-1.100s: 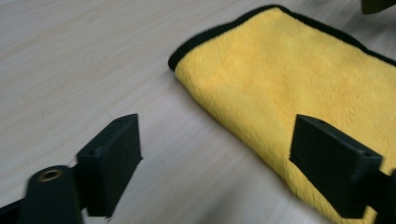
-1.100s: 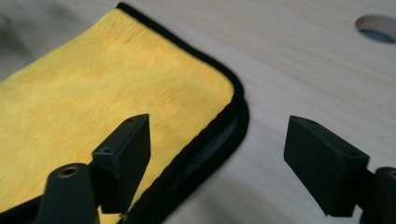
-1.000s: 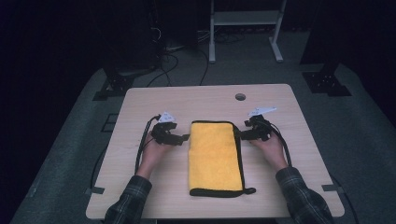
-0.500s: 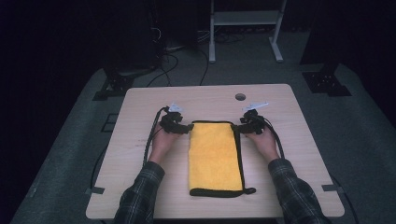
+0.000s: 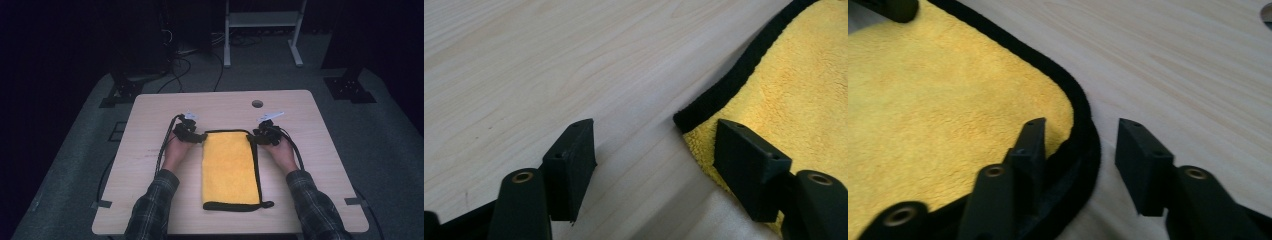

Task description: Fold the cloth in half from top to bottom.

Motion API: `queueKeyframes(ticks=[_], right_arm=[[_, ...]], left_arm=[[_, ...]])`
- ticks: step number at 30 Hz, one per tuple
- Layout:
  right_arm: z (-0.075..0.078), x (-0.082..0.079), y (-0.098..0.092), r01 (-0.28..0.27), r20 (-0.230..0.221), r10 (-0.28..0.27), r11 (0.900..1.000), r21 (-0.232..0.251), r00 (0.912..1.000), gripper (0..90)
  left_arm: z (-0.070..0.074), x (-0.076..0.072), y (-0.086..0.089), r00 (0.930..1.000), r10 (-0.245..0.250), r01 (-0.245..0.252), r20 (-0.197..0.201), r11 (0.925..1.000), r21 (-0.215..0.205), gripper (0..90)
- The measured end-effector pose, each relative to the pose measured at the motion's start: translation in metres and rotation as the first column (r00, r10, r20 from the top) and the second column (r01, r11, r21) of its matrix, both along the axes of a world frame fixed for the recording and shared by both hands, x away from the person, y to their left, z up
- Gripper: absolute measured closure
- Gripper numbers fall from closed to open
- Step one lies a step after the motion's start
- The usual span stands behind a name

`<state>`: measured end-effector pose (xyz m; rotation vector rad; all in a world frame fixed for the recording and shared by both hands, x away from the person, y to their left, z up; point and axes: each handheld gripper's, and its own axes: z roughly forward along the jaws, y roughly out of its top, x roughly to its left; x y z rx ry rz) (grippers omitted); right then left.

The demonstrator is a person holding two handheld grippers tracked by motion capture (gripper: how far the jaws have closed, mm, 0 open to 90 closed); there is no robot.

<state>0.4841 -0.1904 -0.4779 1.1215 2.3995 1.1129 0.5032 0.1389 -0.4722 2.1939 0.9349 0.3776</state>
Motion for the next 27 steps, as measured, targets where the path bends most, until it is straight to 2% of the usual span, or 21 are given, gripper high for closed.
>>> queueKeyframes(ticks=[5,9,12,14,17,18,22,27], right_arm=[[-0.001,-0.001,-0.002,-0.013,-0.026,0.014,0.999,0.038,0.9996,69.9],[0.000,-0.001,0.000,-0.026,-0.036,0.028,0.999,0.041,0.9990,77.2],[0.000,-0.001,0.001,-0.029,-0.043,0.031,0.999,0.040,0.9986,80.1],[0.000,-0.001,0.001,-0.030,-0.045,0.032,0.999,0.040,0.9985,81.3],[0.001,-0.001,0.002,-0.031,-0.048,0.032,0.999,0.036,0.9983,81.8],[0.001,-0.001,0.001,-0.029,-0.050,0.031,0.999,0.037,0.9983,81.9],[0.006,-0.002,-0.001,-0.032,-0.033,0.034,0.998,0.057,0.9989,82.0],[0.021,-0.008,-0.001,-0.046,0.007,0.046,0.996,0.076,0.9989,82.0]], left_arm=[[0.000,-0.001,-0.002,0.9984,-0.057,0.057,-0.005,0.9980,-0.029,50.1],[0.001,-0.002,-0.003,0.9954,-0.093,0.092,-0.022,0.9950,-0.038,65.3],[0.002,-0.003,-0.005,0.9931,-0.109,0.106,-0.044,0.9930,-0.052,78.0],[0.002,-0.005,-0.006,0.9938,-0.104,0.102,-0.040,0.9935,-0.050,84.0],[0.004,-0.008,-0.009,0.9943,-0.104,0.104,-0.021,0.9945,-0.015,86.3],[0.005,-0.009,-0.009,0.9945,-0.104,0.104,-0.013,0.9945,-0.016,86.6],[0.013,-0.012,-0.004,0.9947,-0.103,0.103,0.009,0.9935,-0.048,86.7],[0.032,-0.021,-0.001,0.9908,-0.116,0.120,0.070,0.9904,-0.068,86.7]])
